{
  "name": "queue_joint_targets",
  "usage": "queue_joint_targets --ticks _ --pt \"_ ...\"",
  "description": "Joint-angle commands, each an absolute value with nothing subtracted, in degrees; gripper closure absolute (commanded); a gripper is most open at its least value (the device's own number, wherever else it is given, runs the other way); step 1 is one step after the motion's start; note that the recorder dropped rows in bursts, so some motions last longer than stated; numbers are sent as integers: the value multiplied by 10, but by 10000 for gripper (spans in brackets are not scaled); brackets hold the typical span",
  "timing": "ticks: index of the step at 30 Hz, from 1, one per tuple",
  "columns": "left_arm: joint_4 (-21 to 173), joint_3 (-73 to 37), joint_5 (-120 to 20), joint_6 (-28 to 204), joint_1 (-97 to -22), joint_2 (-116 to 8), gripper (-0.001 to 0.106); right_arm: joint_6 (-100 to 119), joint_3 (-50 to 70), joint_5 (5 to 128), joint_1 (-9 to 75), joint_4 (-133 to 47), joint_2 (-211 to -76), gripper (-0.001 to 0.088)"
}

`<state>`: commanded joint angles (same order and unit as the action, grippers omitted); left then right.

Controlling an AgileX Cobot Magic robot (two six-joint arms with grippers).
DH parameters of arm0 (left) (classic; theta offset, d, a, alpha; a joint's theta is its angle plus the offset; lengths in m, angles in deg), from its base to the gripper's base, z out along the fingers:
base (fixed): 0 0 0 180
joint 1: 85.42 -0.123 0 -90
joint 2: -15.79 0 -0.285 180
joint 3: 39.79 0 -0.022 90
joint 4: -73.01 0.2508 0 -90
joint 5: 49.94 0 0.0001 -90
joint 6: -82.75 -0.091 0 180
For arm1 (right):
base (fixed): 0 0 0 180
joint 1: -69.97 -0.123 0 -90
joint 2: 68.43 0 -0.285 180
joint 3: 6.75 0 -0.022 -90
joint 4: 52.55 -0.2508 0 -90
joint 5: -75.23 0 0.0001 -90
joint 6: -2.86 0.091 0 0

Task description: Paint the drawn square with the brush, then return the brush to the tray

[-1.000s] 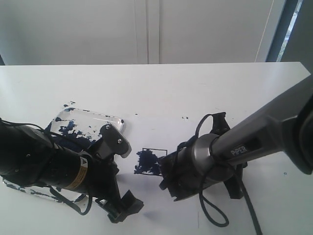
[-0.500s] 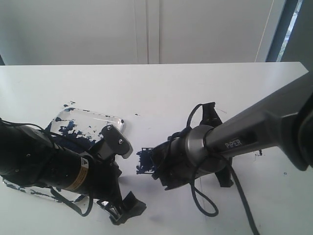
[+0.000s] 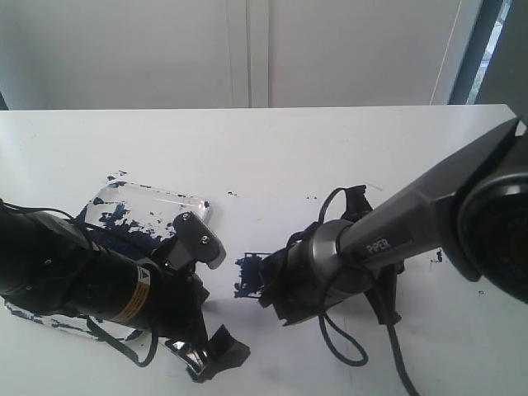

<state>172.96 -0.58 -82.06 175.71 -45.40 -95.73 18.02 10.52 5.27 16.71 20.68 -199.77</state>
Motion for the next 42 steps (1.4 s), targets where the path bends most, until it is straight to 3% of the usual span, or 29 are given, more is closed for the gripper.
queue_joint_targets --ticks 11,23,42 --pt "1730 -4 -813 1757 -454 -957 48 180 105 53 178 191 -1998 868" --pt "1730 -4 -799 1757 -454 -957 48 167 105 53 123 122 -1997 868" --pt "1730 -4 -803 1759 -454 -957 48 170 105 53 160 138 -1894 868"
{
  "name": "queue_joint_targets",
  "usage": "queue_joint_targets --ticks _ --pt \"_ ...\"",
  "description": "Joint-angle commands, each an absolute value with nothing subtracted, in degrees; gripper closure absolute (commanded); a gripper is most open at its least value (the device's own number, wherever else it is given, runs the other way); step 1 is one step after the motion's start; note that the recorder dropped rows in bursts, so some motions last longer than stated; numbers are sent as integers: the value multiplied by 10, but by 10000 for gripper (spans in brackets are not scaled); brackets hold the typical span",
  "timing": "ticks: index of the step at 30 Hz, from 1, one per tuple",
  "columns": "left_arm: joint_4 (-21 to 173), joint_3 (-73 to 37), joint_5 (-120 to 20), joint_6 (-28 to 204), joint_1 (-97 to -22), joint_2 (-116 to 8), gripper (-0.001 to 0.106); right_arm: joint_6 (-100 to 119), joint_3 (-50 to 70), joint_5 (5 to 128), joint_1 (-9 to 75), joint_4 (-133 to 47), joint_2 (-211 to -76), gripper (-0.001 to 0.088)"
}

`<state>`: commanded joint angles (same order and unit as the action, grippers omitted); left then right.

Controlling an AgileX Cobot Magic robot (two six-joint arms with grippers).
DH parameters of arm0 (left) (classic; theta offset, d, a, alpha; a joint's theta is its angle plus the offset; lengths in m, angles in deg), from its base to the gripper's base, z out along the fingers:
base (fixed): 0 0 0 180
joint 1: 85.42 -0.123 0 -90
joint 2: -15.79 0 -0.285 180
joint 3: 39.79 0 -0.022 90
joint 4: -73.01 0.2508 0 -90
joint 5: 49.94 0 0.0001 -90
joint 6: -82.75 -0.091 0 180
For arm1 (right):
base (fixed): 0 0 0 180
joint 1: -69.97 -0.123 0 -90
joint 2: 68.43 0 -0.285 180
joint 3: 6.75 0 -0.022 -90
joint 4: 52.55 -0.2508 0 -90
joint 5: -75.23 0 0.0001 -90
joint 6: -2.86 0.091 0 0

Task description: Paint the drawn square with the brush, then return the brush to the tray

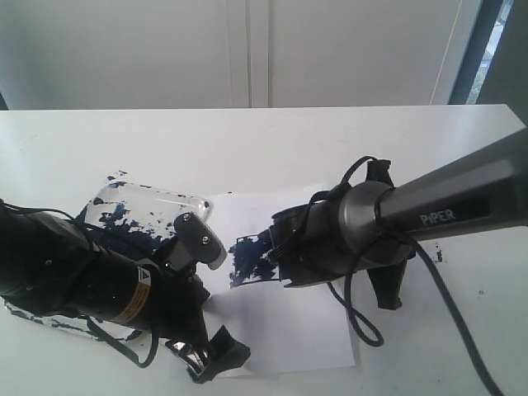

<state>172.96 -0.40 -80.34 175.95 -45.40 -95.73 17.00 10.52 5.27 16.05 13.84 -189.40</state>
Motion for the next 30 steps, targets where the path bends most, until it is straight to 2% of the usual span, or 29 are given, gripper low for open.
queue_joint_targets --ticks 20,30 --pt "1730 -4 -824 1759 -454 -957 48 170 104 53 160 190 -1942 868" --pt "1730 -4 -828 1759 -454 -957 48 119 56 53 160 211 -1968 868"
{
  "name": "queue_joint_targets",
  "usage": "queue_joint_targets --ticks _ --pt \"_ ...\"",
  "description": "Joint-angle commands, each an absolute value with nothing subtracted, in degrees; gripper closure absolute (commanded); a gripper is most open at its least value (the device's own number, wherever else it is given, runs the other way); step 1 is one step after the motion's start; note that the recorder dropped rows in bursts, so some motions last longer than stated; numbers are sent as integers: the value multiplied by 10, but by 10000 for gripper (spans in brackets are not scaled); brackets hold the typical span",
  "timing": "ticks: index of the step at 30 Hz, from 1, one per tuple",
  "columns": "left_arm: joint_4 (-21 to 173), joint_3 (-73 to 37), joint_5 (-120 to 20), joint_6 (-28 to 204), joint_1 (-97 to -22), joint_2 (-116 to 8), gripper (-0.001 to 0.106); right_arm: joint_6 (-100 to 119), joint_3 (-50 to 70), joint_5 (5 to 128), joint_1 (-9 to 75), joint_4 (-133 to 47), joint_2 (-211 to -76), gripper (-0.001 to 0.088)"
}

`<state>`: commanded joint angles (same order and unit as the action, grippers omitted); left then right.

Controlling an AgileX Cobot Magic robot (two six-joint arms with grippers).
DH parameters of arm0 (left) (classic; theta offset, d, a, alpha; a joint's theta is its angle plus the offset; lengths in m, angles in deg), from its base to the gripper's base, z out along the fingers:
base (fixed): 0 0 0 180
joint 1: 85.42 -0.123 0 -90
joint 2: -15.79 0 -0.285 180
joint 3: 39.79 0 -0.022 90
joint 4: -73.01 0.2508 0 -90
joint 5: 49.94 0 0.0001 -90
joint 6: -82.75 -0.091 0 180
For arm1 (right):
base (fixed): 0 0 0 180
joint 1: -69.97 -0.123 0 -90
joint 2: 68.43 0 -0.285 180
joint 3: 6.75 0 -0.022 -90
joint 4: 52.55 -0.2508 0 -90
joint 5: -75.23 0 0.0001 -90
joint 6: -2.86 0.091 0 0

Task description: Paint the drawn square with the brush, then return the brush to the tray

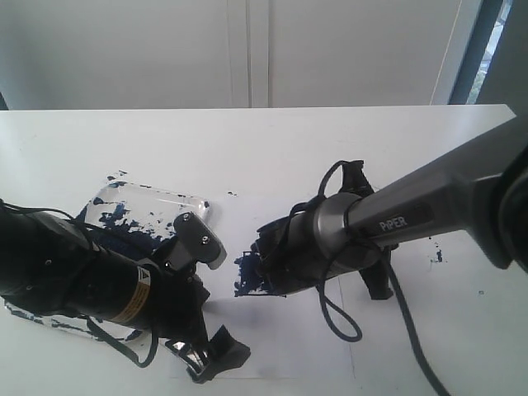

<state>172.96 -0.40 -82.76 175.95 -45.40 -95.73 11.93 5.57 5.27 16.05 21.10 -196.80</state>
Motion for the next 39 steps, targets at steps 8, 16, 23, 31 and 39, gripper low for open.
queue_joint_targets --ticks 8,16,23,31,39 --pt "1730 -4 -830 1759 -454 -957 48 75 56 53 162 205 -1968 868" --pt "1730 -4 -833 1759 -454 -957 48 60 56 53 178 204 -1968 868" --pt "1730 -4 -836 1759 -454 -957 48 55 58 53 188 196 -1968 868" --pt "1730 -4 -836 1759 -454 -957 48 61 58 53 188 188 -1969 868" --pt "1730 -4 -827 1758 -454 -957 48 154 58 53 185 150 -1949 868"
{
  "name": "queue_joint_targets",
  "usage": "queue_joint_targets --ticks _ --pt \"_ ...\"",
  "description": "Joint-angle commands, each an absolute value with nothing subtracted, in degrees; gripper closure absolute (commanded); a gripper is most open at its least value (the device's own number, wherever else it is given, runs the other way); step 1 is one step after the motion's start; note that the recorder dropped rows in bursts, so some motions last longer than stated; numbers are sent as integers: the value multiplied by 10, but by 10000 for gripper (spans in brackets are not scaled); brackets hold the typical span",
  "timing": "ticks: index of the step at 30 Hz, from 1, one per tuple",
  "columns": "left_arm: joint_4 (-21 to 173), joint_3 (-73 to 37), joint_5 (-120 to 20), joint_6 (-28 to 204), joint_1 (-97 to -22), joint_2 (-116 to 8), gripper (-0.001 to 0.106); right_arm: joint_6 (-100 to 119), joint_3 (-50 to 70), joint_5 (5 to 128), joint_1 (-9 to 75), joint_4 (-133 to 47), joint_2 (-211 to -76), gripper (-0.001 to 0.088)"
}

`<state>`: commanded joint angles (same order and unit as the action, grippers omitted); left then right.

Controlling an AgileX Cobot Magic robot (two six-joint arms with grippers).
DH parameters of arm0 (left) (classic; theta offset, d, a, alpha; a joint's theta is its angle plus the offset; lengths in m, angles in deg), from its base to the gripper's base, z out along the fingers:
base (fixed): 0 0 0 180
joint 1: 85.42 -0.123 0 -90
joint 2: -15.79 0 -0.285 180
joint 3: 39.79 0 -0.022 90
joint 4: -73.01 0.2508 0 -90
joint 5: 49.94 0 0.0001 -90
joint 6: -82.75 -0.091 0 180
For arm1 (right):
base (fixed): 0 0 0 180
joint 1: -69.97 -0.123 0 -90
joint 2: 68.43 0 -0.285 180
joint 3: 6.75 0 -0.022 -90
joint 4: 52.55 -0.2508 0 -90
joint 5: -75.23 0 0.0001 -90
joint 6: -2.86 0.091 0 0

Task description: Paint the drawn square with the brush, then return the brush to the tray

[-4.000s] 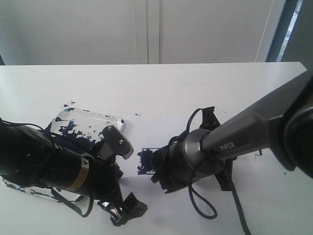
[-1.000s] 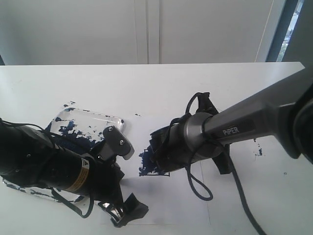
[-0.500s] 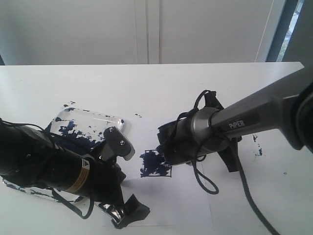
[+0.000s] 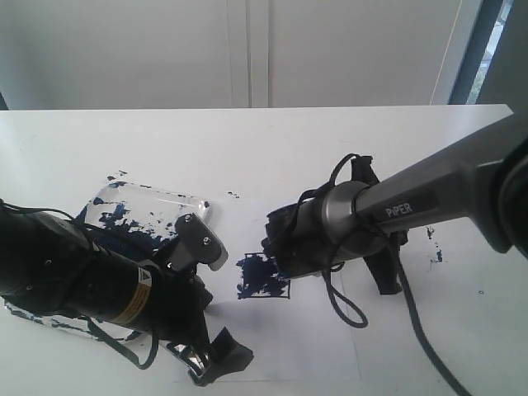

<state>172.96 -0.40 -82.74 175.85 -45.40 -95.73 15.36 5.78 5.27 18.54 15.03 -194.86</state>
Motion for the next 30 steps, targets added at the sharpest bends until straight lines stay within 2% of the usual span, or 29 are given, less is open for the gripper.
queue_joint_targets --ticks 9,16,30 --pt "1730 -4 -822 1756 -454 -957 48 212 58 58 173 63 -1850 868" --pt "1730 -4 -812 1752 -454 -922 48 211 58 233 164 -12 -1800 868" --pt "1730 -4 -777 1772 -454 -798 48 213 58 471 164 -16 -1847 868"
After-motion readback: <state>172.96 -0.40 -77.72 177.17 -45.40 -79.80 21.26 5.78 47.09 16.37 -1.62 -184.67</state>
